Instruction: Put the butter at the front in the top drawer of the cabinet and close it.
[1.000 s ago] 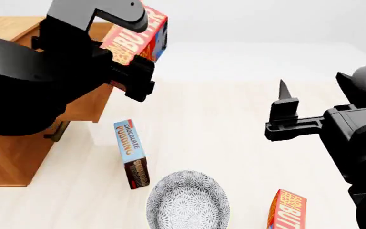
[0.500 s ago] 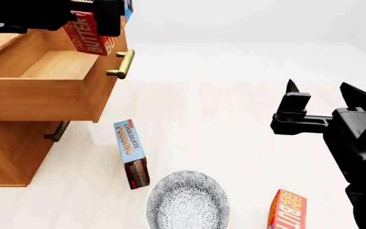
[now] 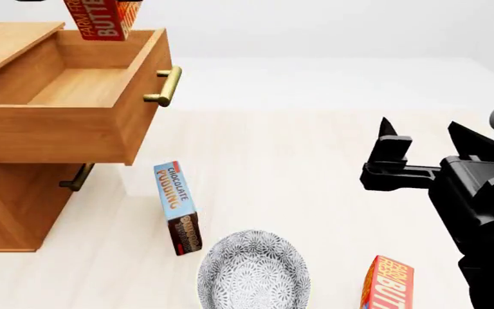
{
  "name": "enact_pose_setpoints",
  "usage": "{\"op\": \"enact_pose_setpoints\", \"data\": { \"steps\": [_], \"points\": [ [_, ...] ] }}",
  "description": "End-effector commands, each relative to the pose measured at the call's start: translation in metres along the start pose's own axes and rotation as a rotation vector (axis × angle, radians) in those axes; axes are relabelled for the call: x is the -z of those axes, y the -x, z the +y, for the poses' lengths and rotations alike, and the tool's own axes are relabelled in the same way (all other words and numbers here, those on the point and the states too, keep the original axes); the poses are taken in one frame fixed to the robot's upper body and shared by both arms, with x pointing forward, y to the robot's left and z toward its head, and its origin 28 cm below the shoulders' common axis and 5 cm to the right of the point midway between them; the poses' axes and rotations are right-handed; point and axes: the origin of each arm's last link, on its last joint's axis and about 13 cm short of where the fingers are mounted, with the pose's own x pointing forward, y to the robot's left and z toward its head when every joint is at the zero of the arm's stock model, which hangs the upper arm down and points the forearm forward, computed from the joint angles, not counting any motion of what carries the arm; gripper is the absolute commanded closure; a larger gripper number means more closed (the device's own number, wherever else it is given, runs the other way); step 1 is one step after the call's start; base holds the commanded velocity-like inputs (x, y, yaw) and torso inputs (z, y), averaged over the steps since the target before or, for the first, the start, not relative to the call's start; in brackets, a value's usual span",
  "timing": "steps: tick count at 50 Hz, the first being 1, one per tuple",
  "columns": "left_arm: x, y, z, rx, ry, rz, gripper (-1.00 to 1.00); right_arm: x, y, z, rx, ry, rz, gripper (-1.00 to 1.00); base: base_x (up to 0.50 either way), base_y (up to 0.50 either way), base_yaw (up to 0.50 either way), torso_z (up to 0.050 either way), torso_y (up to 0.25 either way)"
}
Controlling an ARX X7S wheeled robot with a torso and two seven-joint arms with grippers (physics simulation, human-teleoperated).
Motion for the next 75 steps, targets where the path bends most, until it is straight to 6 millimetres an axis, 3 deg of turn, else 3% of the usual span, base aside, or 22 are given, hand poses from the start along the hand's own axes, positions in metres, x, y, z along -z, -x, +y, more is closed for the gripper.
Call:
{"op": "enact_pose_setpoints", "data": {
  "steps": [1, 13, 37, 75],
  "points": [
    [-0.007, -0.013, 0.012, -0.131, 0.048, -0.001, 1.0, 0.006, 0.0, -0.001, -0.015, -0.002, 0.005, -1.0, 0.0, 0.0, 0.0, 0.0, 0.01],
    [0.004, -0.036, 0.016, -0.264, 0.138, 0.002, 1.0, 0.012, 0.001, -0.002, -0.025, -0.005, 0.008, -1.0, 0.0, 0.0, 0.0, 0.001, 0.001],
    [0.042, -0.084, 0.011, -0.331, 0.225, 0.048, 1.0, 0.022, -0.002, -0.004, -0.043, -0.009, 0.034, -1.0, 0.0, 0.0, 0.0, 0.0, 0.001],
    [0.057, -0.099, 0.023, -0.438, 0.251, 0.063, 1.0, 0.033, -0.001, -0.005, -0.049, -0.025, 0.056, -1.0, 0.0, 0.0, 0.0, 0.001, 0.001]
  ]
}}
